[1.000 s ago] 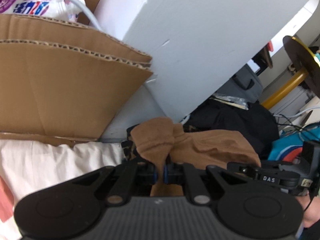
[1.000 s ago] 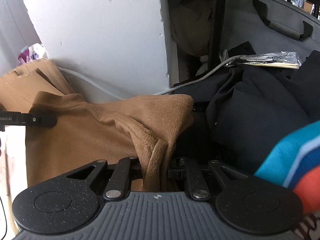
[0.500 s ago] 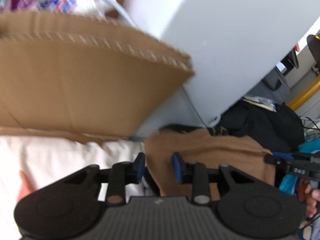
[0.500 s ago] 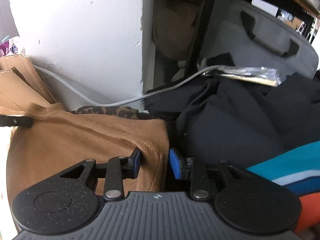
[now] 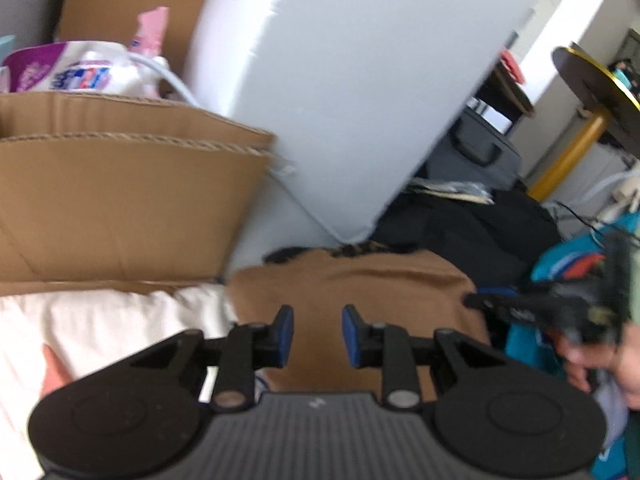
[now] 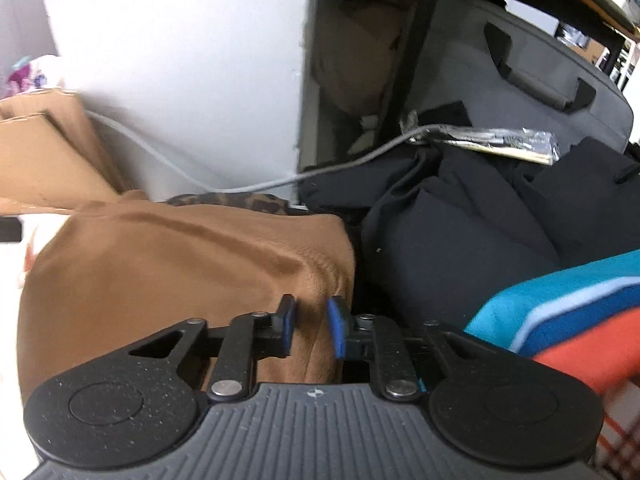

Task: Fold clothes
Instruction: 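Lower the shirt onto the clothes pile and open both tools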

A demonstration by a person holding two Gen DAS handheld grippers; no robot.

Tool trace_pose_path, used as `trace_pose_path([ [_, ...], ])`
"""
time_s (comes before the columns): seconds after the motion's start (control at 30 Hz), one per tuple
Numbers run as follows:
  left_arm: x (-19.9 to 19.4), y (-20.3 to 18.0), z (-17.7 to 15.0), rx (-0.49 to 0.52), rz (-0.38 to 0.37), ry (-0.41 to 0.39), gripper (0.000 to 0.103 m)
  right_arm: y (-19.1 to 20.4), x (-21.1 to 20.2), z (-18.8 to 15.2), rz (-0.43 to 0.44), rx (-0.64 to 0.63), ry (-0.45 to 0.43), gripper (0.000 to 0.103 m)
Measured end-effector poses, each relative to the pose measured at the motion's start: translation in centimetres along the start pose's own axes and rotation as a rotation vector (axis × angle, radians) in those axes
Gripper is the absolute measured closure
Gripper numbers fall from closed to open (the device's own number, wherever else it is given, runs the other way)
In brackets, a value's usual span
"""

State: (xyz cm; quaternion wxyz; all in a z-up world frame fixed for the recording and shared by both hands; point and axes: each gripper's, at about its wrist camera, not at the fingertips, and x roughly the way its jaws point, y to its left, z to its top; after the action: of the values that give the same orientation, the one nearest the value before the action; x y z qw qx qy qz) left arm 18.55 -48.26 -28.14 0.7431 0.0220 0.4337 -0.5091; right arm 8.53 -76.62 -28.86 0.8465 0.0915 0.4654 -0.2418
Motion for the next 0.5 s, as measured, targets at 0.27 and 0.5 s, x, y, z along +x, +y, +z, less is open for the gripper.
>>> trace_pose_path([
  [0.27, 2.5, -1.0, -1.5, 0.006, -0.008, 0.063, 0.077, -1.0, 3.5, 1.4, -0.027, 0.066, 0.006, 0.087],
  [0.5, 1.2, -0.9, -1.8, -0.009, 0.025, 0.056, 0.077, -0.5, 2.1, 2.0, -0.04, 0.017, -0.036, 0.086],
])
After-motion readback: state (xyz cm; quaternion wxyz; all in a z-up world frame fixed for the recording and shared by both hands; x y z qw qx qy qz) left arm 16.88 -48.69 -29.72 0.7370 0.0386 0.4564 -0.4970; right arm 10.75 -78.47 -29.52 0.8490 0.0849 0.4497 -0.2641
